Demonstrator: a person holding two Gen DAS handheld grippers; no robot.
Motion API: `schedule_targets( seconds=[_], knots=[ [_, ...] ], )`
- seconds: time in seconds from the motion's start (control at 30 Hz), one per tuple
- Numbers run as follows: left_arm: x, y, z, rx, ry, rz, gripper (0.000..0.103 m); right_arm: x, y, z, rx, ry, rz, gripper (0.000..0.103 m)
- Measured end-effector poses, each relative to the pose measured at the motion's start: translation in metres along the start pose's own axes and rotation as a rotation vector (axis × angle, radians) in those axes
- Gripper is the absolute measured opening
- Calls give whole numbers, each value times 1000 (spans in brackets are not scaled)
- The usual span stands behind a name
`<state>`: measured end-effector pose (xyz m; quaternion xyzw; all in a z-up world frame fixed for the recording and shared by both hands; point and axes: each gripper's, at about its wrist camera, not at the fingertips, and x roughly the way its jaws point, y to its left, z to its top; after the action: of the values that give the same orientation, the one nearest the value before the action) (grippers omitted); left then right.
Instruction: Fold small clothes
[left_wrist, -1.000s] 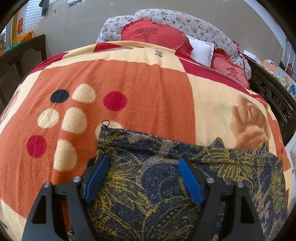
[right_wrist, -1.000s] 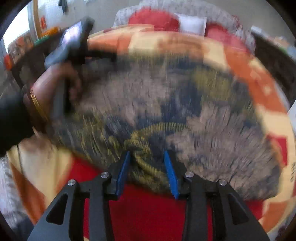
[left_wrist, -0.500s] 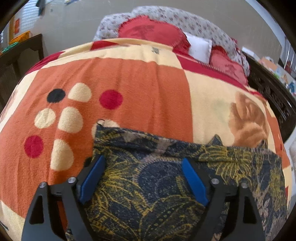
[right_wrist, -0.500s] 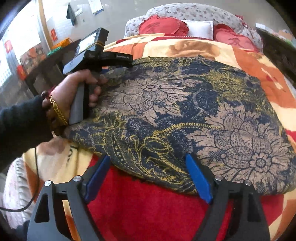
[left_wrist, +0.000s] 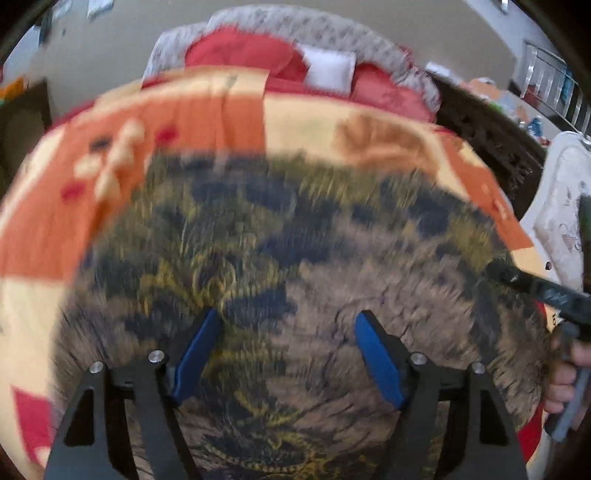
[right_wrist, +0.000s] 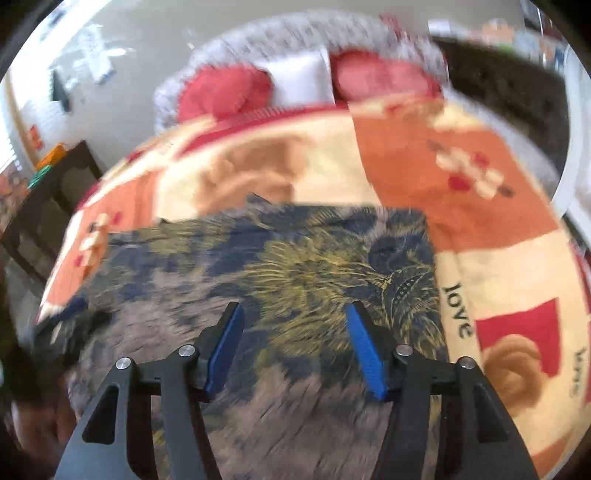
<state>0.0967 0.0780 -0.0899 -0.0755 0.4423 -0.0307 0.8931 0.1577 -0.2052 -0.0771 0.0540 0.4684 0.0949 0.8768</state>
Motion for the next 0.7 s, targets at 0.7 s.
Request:
schedule_targets(
  seconds=[0.7],
  knots=[
    [4,-11,-10,63,-47,8,96,-54,15,-45,-81,-107,-40,58]
  ],
)
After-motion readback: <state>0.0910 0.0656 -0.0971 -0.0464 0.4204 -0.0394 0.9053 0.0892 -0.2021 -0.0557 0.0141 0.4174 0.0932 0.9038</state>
